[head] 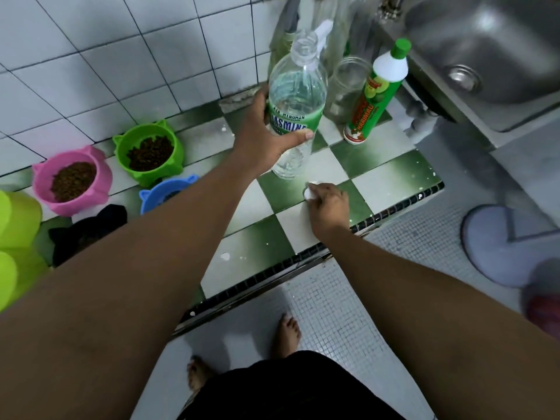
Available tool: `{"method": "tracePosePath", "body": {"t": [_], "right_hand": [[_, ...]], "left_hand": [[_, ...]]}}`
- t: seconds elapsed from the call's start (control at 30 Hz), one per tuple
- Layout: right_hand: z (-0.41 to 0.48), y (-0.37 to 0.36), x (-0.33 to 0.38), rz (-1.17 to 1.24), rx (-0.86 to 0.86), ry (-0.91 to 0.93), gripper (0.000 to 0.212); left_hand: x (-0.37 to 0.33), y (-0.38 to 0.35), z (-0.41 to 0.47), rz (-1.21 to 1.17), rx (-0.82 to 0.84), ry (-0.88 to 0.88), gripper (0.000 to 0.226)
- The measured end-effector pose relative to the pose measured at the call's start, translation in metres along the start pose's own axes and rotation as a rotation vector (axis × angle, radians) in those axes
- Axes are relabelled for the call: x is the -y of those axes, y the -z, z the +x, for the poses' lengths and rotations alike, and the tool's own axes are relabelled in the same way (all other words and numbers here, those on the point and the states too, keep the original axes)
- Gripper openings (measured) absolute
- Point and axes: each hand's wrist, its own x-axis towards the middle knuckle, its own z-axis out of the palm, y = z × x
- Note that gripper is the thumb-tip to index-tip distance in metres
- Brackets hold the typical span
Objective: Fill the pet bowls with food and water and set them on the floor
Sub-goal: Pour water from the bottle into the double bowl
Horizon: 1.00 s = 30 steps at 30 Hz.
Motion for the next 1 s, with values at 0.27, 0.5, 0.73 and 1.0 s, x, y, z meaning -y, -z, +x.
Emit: {"method": "tracePosePath", "body": {"t": [0.27,0.5,0.73,1.0], "right_hand": [[0.003,0.009,0.016,0.141,-0.093,-0.105,0.067],[0.028,0.025,0.052,0.515,-0.162,-0.230,0.060],[0.022,0.027,0.106,1.084,0.055,-0.563,0.039],[0.003,0.005,0.198,1.336,0.409,-0.543,0.047]], "left_hand": [[-0.011,-0.010,0.006,0.025,-0.090,-0.073,0.111],[-0.025,-0.012,0.002,-0.006,-0.272,0.008,0.095],[-0.042,0.041,-0.020,-0.277,-0.524,0.093,0.087],[-0.032,0.125,-0.064,-0.460,-0.697,0.162,0.082]]}}
